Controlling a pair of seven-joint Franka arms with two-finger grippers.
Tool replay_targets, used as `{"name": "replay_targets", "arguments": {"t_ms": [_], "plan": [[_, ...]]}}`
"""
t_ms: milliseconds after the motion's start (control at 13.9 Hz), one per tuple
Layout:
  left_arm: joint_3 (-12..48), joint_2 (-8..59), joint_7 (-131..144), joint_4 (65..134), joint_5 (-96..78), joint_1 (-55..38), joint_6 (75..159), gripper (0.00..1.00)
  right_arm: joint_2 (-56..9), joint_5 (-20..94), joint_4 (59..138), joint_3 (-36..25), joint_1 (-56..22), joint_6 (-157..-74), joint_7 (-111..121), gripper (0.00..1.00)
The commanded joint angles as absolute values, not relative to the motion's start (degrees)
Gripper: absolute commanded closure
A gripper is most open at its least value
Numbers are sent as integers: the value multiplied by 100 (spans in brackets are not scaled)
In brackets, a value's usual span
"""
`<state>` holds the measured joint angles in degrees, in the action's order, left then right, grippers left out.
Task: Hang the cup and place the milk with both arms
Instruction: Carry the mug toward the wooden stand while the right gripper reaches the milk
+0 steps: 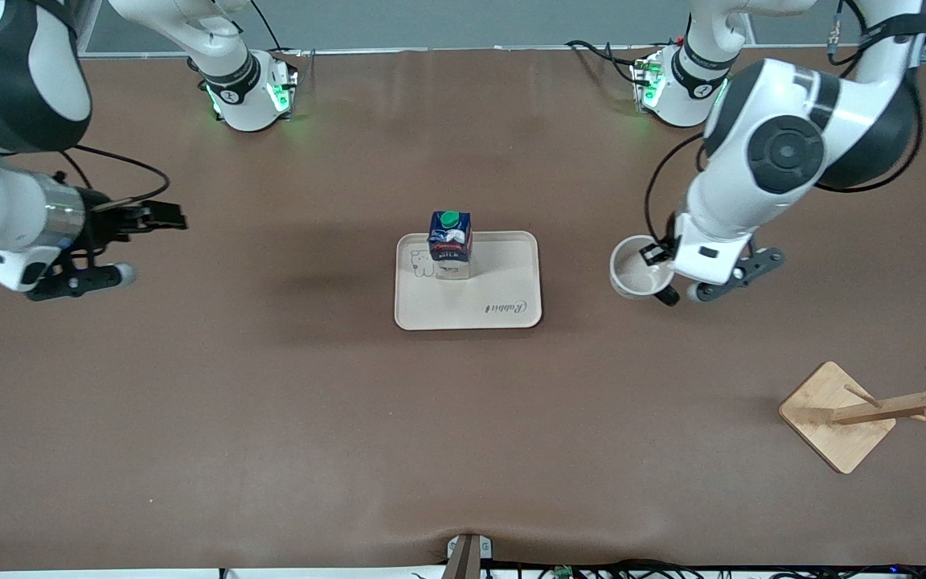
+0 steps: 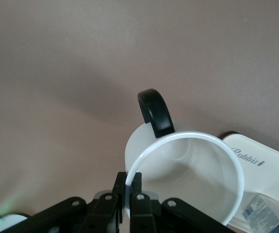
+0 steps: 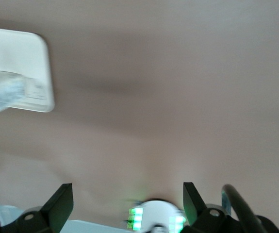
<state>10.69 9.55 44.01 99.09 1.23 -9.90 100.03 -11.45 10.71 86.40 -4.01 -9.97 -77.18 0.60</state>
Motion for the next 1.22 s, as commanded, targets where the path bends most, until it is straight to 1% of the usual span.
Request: {"name": "replay_targets", "arguments": {"t_ms": [0,143,287,430,574,789,1004,1147], "plan": [[1090,975,3397,9511,220,-556,9634,100,-1142,1511,8613,-396,-1272,-7655,-718,0],[1090,967,2684,9379,272,-212,9598,100,-1160,1521,8613,-396,-1921,-7664,-1708,0],[1090,967,2042,9203,281,60,9432,100,-1186,1494,8622,-396,-2485,-7909,-2485,0],[1090,984,1375,8966,281,341,9299,100,-1274,1503,8622,-396,-2759,-7998,-2540,0],[1090,993,523,8720,281,666,9255,100,-1406,1494,8631,-404,-3136,-8330,-2688,0],[1090,1028,-786,8465,281,1106,9202,100,-1774,1485,8744,-396,-3803,-9147,-3627,0],[1081,1326,-2158,8070,255,1414,9202,100,-1898,1538,9411,-396,-4332,-10586,-4226,0],[1081,1511,-2792,7841,255,1529,9202,100,-1916,1922,9404,-387,-4368,-10783,-4403,0]]}}
